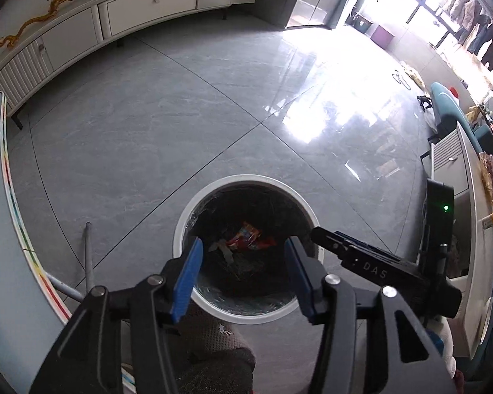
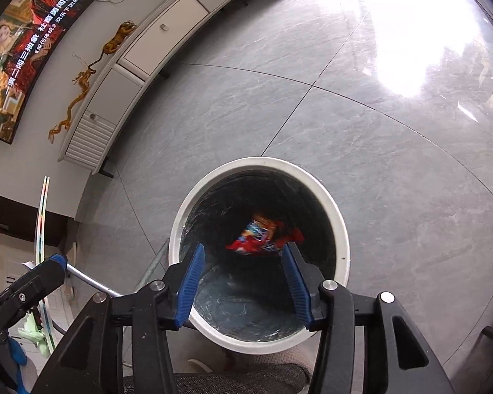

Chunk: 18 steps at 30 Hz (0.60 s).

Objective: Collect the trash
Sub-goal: 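Carry both items over the bin and open both tools to drop them, then move both tools back to the trash pile on the table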

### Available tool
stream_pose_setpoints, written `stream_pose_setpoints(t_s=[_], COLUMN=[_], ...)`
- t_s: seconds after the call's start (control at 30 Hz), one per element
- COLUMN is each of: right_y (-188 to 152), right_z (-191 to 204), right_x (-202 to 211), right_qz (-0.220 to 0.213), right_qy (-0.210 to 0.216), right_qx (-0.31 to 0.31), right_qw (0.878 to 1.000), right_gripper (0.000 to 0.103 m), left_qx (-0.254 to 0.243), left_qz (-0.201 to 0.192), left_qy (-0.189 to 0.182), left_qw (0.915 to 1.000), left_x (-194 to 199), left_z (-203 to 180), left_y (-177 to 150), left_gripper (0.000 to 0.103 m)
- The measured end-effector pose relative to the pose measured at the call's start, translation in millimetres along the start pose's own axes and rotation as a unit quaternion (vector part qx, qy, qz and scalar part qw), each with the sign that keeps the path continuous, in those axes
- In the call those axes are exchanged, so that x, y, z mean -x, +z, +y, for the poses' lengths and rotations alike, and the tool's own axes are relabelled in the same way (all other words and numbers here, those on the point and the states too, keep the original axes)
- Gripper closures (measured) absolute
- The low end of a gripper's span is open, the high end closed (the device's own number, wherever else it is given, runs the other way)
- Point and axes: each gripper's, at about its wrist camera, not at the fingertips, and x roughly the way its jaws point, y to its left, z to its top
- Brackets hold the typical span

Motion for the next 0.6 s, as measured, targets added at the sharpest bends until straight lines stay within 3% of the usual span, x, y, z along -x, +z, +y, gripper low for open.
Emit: stream_pose_setpoints(t_s=[0.27,0.33,0.6], right_y=[-0.4,-1.5,-14.0], right_z=[14.6,25.5,89.4], right_x=[33.1,43.3,83.3], right_qz=[-0.034,-0.043,-0.078], right_qy=[-0.001,0.001,0.027], right_qx=[0.014,0.024,0.092], right_qw=[0.999,0.999,0.992], right_gripper=[0.055,0.054,0.054], left_qx=[0.042,0.051,0.092], left_qz=[-0.069,-0.097,-0.206], left_qy=[0.004,0.014,0.075], left_qw=[0.9967,0.9939,0.9713], left_x=[62.7,85.6,183.4], left_z=[23.6,30.9,80.9], left_y=[-8.9,-15.3,-64.0], left_gripper=[0.052,0.046,0.044])
